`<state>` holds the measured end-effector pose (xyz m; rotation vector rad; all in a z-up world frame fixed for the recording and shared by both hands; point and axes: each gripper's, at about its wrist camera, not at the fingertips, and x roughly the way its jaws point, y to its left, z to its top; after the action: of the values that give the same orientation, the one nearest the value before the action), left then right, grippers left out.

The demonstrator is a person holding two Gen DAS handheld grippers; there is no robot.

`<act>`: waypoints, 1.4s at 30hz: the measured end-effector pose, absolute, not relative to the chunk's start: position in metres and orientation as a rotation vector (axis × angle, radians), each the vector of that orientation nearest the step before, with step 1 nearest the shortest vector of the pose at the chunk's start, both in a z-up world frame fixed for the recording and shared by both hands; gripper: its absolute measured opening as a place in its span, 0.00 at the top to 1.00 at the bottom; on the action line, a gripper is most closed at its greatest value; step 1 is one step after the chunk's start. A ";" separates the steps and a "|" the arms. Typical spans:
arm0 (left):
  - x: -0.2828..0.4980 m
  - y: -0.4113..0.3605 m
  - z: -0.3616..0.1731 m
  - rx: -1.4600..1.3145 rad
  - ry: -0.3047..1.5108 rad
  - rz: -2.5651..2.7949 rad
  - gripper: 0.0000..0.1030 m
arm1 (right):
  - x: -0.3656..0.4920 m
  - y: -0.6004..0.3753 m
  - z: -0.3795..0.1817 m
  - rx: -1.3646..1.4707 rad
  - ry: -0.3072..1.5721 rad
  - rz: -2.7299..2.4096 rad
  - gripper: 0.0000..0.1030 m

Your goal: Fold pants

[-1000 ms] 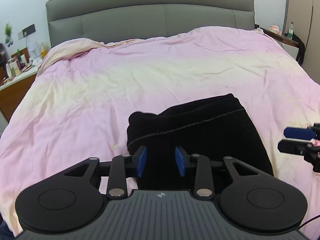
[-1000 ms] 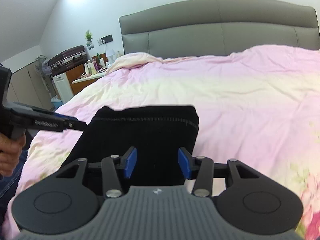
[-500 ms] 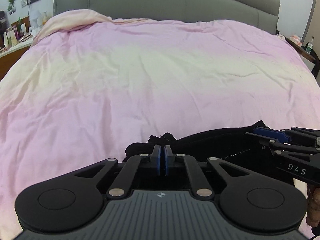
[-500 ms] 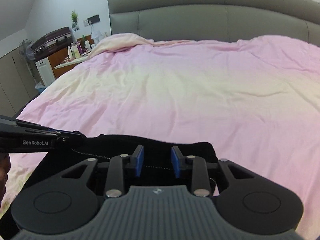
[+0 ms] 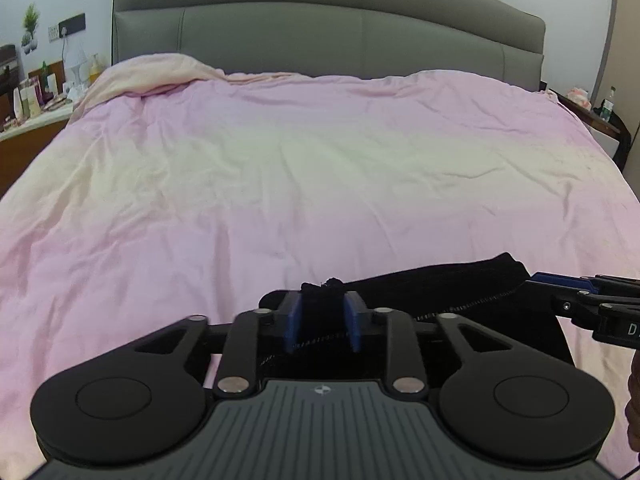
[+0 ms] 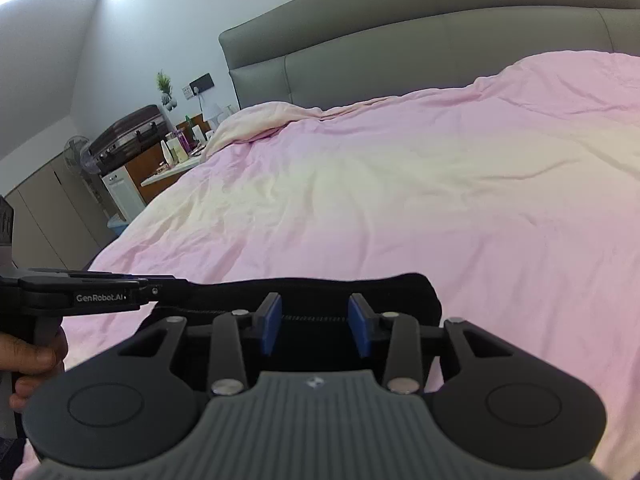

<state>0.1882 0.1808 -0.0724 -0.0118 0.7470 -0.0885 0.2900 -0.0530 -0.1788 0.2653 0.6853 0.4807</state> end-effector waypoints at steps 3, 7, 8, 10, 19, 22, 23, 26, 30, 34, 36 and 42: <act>0.162 0.177 -0.075 0.091 0.772 -0.119 0.52 | 0.252 -0.063 -0.173 0.274 0.683 0.469 0.67; 0.142 0.186 -0.094 0.070 0.809 -0.135 0.53 | 0.210 -0.070 -0.185 0.238 0.712 0.448 0.66; 0.142 0.191 -0.099 0.053 0.831 -0.127 0.53 | 0.203 -0.070 -0.194 0.210 0.741 0.448 0.60; 0.140 0.195 -0.109 0.049 0.853 -0.127 0.48 | 0.191 -0.078 -0.205 0.218 0.762 0.454 0.59; 0.118 0.200 -0.079 0.013 0.888 -0.116 0.15 | 0.179 -0.101 -0.176 0.248 0.781 0.454 0.39; 0.112 0.209 -0.079 -0.028 0.914 -0.127 0.14 | 0.182 -0.099 -0.172 0.232 0.792 0.454 0.39; 0.111 0.212 -0.080 -0.048 0.917 -0.122 0.14 | 0.183 -0.097 -0.172 0.212 0.791 0.450 0.39; 0.109 0.222 -0.083 -0.111 0.925 -0.121 0.14 | 0.184 -0.092 -0.170 0.194 0.791 0.444 0.38; 0.113 0.223 -0.086 -0.160 0.953 -0.166 0.14 | 0.187 -0.092 -0.171 0.212 0.800 0.457 0.27; 0.123 0.215 -0.094 -0.188 0.977 -0.224 0.12 | 0.198 -0.091 -0.175 0.240 0.834 0.483 0.25; 0.130 0.215 -0.104 -0.224 1.011 -0.243 0.11 | 0.204 -0.091 -0.177 0.254 0.852 0.497 0.23; 0.151 0.223 -0.131 -0.386 1.078 -0.306 0.05 | 0.232 -0.098 -0.197 0.411 0.937 0.548 0.18</act>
<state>0.1514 0.2232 -0.1307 -0.3861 1.0780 -0.3062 0.2315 -0.0975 -0.1975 0.4106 0.9374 0.5485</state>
